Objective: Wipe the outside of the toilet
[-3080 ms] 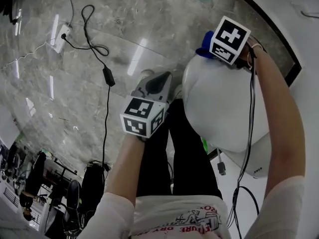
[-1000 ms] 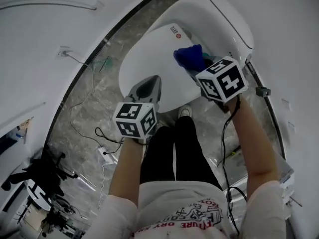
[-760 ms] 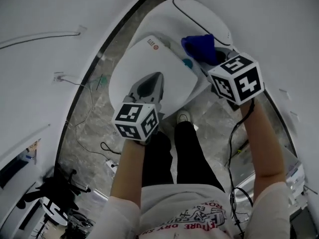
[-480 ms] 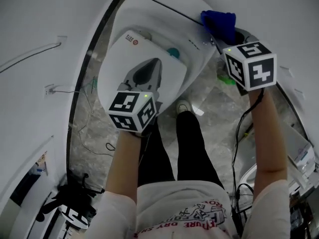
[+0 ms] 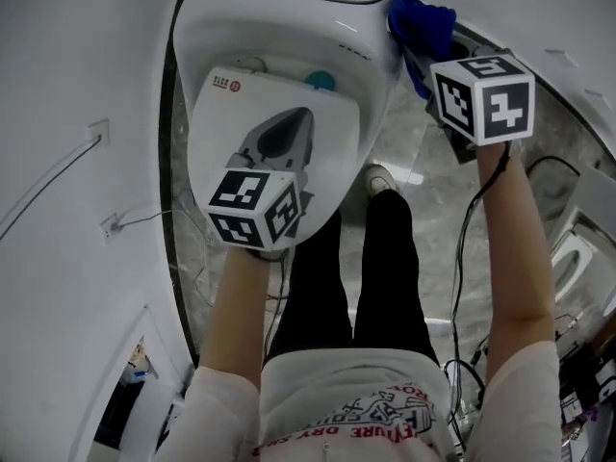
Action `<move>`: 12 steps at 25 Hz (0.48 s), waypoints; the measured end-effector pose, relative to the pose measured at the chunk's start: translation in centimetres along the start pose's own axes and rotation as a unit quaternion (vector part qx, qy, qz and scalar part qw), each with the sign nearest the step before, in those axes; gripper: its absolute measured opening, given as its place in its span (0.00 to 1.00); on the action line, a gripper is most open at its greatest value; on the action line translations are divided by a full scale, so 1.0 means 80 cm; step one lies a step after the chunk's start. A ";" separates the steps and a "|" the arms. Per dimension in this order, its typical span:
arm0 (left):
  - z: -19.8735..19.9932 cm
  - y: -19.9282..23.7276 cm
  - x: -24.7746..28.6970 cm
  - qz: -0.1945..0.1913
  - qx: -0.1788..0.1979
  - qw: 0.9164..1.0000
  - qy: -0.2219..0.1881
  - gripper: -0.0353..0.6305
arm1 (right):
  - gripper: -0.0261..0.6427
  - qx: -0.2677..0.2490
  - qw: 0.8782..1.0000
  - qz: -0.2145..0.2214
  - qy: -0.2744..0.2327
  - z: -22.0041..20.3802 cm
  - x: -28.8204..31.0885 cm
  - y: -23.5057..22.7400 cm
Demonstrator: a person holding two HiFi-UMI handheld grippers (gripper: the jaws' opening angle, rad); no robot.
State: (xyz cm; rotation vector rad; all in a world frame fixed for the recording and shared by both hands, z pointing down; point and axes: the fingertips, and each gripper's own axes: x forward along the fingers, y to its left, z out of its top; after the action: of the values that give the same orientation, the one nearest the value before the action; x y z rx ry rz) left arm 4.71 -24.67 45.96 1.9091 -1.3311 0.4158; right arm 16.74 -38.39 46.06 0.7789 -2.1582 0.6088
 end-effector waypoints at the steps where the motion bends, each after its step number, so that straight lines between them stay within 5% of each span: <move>1: -0.002 0.001 0.001 -0.006 0.005 1.000 0.005 0.06 | 0.15 0.013 1.000 -0.004 -0.001 -0.008 0.002 0.000; 12: -0.040 -0.015 0.013 -0.068 0.054 0.994 0.061 0.06 | 0.15 0.104 0.994 -0.016 -0.016 -0.078 0.016 0.006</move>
State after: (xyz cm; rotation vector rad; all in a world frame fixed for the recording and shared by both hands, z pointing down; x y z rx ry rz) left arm 6.72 -22.77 48.24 2.0153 -1.1132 0.5364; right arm 18.75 -34.57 50.75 0.9378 -2.1301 0.8199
